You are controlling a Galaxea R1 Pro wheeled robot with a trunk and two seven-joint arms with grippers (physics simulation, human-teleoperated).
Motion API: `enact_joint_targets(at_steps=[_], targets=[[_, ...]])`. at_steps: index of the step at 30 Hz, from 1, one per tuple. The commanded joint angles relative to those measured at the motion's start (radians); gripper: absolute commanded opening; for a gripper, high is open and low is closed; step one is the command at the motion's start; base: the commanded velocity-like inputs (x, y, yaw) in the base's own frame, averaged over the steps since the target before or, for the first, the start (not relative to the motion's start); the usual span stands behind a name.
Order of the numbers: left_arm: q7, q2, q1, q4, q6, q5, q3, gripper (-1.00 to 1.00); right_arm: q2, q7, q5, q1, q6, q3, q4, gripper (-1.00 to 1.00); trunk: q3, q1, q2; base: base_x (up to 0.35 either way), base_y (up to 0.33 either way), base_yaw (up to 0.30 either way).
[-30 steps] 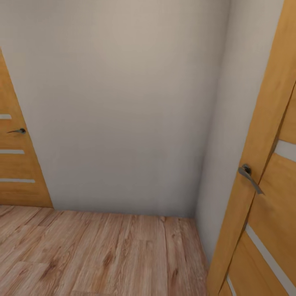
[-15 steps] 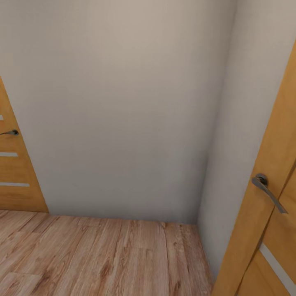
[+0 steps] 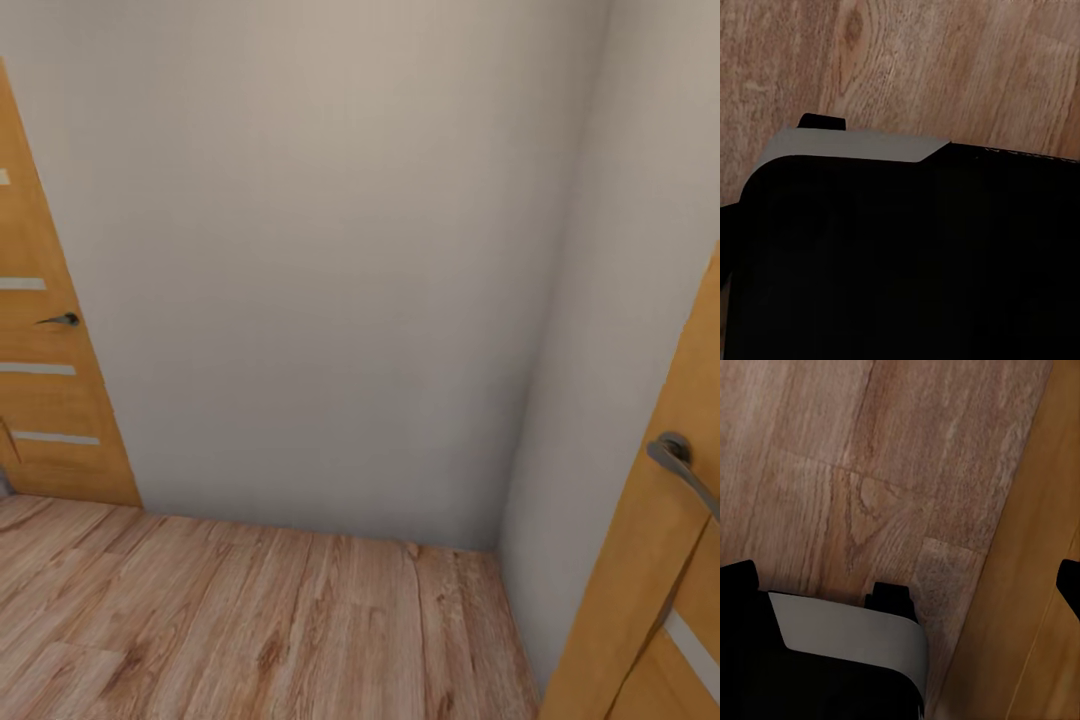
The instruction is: Move the two storage containers from the living room to the garage. In the garage, place one container on the floor and stack the other container on top of it (either order is fine).
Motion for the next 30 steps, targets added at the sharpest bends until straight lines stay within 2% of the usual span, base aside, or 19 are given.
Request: enact_joint_targets(at_steps=[1, 5, 23, 30], targets=[[-0.002, 0.000, 0.000, 0.000, -0.002, 0.007, 0.001, 1.00, 0.001, -0.001, -0.009, -0.001, -0.005, 0.009, 0.003, 1.00, -0.001, 0.000, -0.001, 0.023, 0.000, 0.037], [-0.002, 0.001, 0.000, 0.000, -0.002, 0.007, 0.000, 1.00, 0.001, -0.001, -0.008, -0.001, -0.004, 0.009, 0.003, 1.00, -0.001, 0.000, -0.001, 0.175, 0.000, 0.016], [-0.002, 0.001, 0.000, 0.000, -0.002, 0.007, 0.000, 1.00, 0.001, -0.001, -0.009, -0.001, -0.004, 0.009, 0.003, 1.00, -0.001, 0.000, -0.001, 0.331, 0.000, 0.002], [-0.002, 0.001, 0.000, 0.000, -0.002, 0.007, 0.001, 1.00, 0.000, -0.001, -0.008, -0.001, -0.009, 0.008, 0.003, 1.00, -0.001, 0.000, -0.001, 0.120, 0.000, 0.187]])
